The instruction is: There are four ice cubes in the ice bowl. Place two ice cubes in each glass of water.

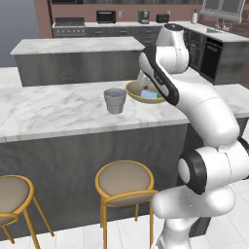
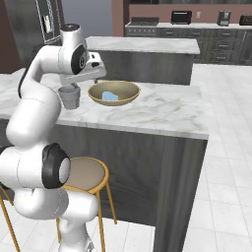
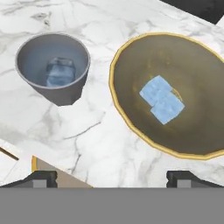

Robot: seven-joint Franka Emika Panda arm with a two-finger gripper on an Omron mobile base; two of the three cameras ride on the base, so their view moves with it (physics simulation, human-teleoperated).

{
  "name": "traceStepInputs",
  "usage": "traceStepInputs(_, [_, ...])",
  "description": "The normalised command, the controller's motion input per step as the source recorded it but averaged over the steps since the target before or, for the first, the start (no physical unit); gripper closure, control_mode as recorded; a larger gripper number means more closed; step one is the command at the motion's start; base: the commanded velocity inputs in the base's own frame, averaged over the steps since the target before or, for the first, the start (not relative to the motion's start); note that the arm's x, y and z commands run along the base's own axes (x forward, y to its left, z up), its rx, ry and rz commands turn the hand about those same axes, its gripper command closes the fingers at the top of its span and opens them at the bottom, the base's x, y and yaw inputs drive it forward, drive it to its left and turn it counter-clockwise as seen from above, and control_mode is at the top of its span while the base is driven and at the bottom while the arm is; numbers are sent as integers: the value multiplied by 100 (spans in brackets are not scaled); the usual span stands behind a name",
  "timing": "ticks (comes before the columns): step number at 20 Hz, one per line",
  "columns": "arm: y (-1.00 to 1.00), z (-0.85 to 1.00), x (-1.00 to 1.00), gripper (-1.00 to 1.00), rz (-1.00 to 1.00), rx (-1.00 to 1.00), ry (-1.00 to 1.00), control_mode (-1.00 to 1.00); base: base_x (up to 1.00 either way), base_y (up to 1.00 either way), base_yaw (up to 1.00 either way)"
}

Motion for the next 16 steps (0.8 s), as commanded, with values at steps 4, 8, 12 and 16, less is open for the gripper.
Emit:
traceStepInputs(4, [-43, 5, 8, -100, 3, 0, 23, -100, 0, 0, 0])
traceStepInputs(8, [-21, 0, 29, -100, 0, 1, 29, -100, 0, 0, 0])
traceStepInputs(12, [-9, -3, 33, -100, -1, 0, 33, -100, 0, 0, 0])
traceStepInputs(16, [-14, -20, 44, -100, 2, 0, 34, -100, 0, 0, 0])
